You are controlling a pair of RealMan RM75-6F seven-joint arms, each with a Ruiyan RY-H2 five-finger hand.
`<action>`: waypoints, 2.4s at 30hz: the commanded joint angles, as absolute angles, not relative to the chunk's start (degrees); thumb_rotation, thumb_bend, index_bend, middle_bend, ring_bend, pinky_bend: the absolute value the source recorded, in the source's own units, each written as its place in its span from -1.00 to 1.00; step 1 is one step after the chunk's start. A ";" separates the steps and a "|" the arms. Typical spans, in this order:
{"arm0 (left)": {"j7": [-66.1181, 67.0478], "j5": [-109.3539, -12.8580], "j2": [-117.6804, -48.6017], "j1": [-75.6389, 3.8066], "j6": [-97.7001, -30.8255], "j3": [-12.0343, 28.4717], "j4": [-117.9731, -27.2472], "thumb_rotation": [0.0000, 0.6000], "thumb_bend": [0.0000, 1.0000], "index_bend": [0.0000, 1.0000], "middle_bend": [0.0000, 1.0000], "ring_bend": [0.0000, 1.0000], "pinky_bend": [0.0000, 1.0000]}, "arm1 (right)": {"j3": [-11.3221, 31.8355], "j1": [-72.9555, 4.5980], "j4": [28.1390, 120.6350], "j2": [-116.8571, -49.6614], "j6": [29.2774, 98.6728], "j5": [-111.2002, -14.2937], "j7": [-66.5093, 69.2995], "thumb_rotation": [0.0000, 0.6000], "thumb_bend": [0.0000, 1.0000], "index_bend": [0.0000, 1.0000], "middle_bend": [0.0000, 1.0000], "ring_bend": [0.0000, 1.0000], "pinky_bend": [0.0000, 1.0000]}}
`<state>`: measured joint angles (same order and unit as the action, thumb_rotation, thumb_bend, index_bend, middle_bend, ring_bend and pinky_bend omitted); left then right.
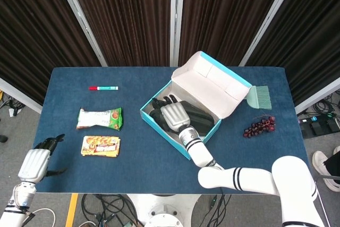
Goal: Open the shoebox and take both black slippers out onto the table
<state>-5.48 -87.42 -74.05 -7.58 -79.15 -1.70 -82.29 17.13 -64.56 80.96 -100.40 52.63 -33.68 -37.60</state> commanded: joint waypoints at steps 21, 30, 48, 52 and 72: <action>-6.17 -87.71 -74.37 -7.54 -78.85 -2.02 -81.48 1.00 -1.00 -0.76 -0.58 -0.66 -0.39 | 16.37 -66.09 80.69 -101.52 54.62 -29.38 -39.74 1.00 -0.47 -1.00 -0.23 -0.58 -1.00; -6.28 -87.62 -74.38 -7.60 -78.48 -2.11 -81.37 1.00 -1.00 -0.76 -0.58 -0.66 -0.39 | 15.91 -65.31 80.84 -101.64 55.84 -32.56 -38.36 1.00 -0.41 -0.99 -0.03 -0.41 -1.00; -6.33 -87.71 -74.17 -7.70 -77.91 -2.42 -81.46 1.00 -1.00 -0.76 -0.58 -0.66 -0.39 | 16.37 -63.53 82.76 -101.43 58.98 -36.31 -37.23 1.00 -0.27 -0.86 0.17 -0.12 -1.00; -6.16 -87.83 -74.11 -7.79 -77.91 -2.40 -81.69 1.00 -1.00 -0.76 -0.58 -0.66 -0.39 | 16.97 -62.59 83.26 -101.05 60.06 -37.84 -35.71 1.00 -0.20 -0.80 0.25 -0.04 -1.00; -4.96 -87.53 -73.48 -8.46 -76.99 -2.19 -83.54 1.00 -1.00 -0.76 -0.59 -0.66 -0.39 | 24.18 -57.45 91.41 -95.30 65.71 -50.10 -22.16 1.00 0.23 -0.42 0.48 0.18 -0.75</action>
<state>-4.98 -87.54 -73.49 -8.45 -77.01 -2.20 -83.52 23.51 -57.66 90.69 -95.76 65.46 -49.36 -22.92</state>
